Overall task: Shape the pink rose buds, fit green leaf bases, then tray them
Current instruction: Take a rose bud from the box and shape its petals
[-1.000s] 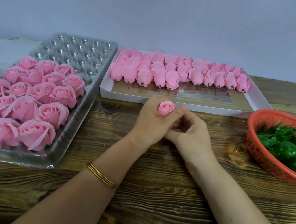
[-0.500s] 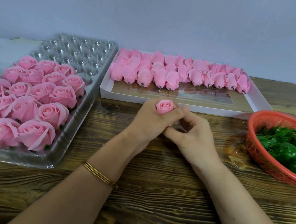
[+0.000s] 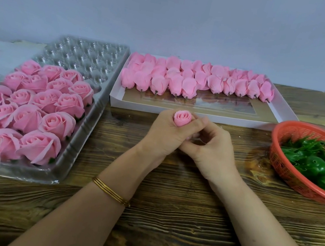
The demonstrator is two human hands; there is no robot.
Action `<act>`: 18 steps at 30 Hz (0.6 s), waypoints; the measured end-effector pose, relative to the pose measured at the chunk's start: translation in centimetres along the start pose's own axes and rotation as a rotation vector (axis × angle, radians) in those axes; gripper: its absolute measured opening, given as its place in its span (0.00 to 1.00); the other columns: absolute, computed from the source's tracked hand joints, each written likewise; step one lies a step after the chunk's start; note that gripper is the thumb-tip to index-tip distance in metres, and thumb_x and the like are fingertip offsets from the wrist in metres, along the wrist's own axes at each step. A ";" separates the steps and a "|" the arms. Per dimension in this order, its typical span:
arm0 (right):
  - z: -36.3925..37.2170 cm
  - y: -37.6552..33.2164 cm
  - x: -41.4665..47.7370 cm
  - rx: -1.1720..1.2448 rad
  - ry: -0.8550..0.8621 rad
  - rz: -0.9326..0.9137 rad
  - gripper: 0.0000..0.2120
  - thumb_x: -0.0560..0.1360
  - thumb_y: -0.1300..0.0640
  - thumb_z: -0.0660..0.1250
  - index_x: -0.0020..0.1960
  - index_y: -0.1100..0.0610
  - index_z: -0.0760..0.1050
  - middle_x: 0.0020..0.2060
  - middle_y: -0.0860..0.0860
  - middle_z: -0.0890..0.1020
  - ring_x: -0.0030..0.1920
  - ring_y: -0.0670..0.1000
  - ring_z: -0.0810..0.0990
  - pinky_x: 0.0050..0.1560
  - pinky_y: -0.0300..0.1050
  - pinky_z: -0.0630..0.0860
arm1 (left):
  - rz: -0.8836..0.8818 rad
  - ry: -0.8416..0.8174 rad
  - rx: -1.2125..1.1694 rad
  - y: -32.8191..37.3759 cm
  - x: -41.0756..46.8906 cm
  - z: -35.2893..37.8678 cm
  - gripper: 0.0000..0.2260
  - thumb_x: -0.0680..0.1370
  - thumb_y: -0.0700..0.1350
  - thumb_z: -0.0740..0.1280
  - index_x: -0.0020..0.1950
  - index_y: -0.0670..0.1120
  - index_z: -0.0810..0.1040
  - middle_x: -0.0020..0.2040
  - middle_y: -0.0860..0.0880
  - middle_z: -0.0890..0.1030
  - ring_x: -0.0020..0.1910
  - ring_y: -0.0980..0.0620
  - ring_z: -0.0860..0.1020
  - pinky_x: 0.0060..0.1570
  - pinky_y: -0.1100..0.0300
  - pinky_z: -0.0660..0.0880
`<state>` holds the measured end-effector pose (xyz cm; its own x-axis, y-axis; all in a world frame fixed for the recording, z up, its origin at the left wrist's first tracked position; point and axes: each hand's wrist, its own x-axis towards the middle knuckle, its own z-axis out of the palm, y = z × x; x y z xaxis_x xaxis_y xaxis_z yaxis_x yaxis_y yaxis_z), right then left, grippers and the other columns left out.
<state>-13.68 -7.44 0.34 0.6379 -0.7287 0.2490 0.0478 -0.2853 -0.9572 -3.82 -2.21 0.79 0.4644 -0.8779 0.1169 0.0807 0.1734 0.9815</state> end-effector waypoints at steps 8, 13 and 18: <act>-0.7 0.1 0.4 0.306 0.019 0.257 0.17 0.63 0.69 0.66 0.47 0.55 0.83 0.41 0.60 0.84 0.43 0.55 0.79 0.51 0.51 0.77 | -0.009 0.110 0.069 -0.1 0.1 -0.1 0.07 0.77 0.38 0.70 0.48 0.33 0.80 0.39 0.43 0.80 0.38 0.51 0.78 0.42 0.59 0.77; -0.9 -0.1 0.8 0.414 0.124 0.287 0.01 0.72 0.60 0.71 0.43 0.56 0.79 0.35 0.50 0.82 0.38 0.47 0.80 0.39 0.41 0.76 | 0.062 0.054 0.268 -0.3 0.0 -0.5 0.16 0.77 0.42 0.71 0.43 0.28 0.76 0.37 0.37 0.77 0.37 0.45 0.72 0.41 0.50 0.73; -0.3 -0.4 0.3 0.318 0.139 0.309 0.13 0.70 0.58 0.76 0.51 0.64 0.79 0.49 0.65 0.83 0.52 0.61 0.83 0.58 0.59 0.79 | 0.070 0.015 0.385 -0.4 -0.3 -0.2 0.04 0.75 0.43 0.72 0.41 0.49 0.84 0.41 0.45 0.86 0.43 0.47 0.83 0.48 0.46 0.80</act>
<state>-13.72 -7.72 0.81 0.5510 -0.8325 -0.0581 0.1192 0.1475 -0.9818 -3.80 -1.95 0.34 0.4703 -0.8627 0.1859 -0.2867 0.0498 0.9567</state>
